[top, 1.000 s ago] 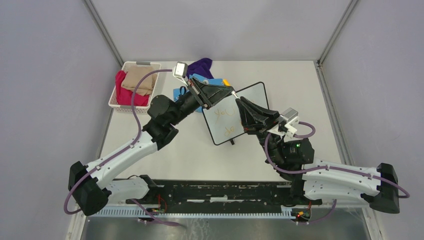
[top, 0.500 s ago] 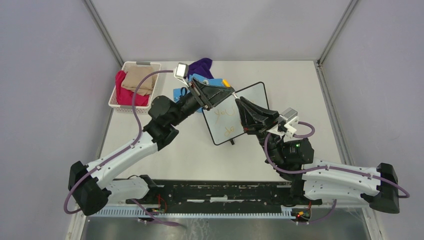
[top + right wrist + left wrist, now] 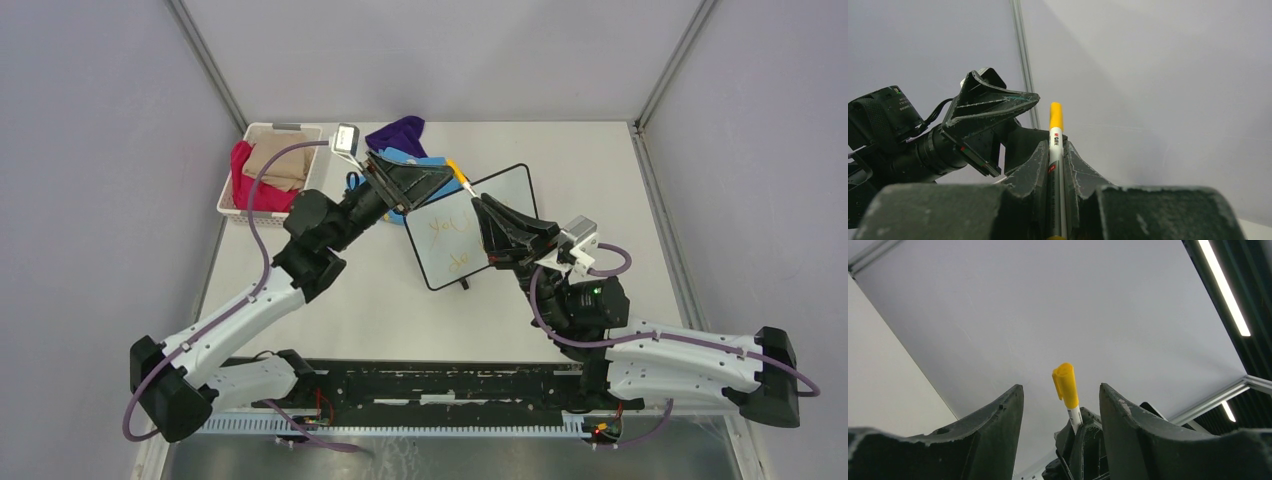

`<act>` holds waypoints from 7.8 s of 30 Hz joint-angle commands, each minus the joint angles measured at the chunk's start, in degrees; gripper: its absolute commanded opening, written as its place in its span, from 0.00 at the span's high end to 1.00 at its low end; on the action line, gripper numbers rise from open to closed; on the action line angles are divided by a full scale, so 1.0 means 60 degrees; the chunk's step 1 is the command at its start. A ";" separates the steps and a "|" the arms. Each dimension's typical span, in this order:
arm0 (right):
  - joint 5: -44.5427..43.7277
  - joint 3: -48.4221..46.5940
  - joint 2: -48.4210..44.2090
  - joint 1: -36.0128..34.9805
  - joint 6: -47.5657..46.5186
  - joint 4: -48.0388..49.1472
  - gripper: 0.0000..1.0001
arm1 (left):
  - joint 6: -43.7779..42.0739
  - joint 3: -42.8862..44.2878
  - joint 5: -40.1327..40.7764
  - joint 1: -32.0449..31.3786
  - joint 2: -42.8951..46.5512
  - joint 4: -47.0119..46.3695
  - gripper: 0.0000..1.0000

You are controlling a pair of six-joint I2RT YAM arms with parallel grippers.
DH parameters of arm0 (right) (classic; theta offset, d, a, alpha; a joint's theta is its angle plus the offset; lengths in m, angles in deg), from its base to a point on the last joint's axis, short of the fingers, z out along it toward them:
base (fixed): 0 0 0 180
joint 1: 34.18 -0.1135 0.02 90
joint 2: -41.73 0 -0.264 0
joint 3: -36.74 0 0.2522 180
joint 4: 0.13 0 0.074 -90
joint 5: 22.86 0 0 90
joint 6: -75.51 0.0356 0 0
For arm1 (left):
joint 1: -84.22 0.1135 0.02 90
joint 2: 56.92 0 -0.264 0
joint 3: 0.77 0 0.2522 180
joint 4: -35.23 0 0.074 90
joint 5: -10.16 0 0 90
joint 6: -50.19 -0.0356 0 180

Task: Write a sentence on the whiteboard
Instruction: Close the whiteboard marker at the center of the board, then place the whiteboard marker at the center of the board.

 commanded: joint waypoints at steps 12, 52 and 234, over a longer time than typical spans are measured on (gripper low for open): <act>0.0067 0.0001 -0.0094 0.0039 0.0138 0.0235 1.00 | 0.0108 0.0504 -0.0465 0.0162 -0.0222 -0.0779 0.49; -0.0268 -0.0287 0.0128 0.0045 -0.0495 0.0626 1.00 | -0.0319 -0.0006 -0.0067 -0.1813 -0.0797 -0.1264 0.67; -0.0733 0.1273 -0.2815 0.1743 0.1519 -0.9190 0.30 | -0.6697 0.0468 0.3229 0.3425 -0.4021 1.0230 0.98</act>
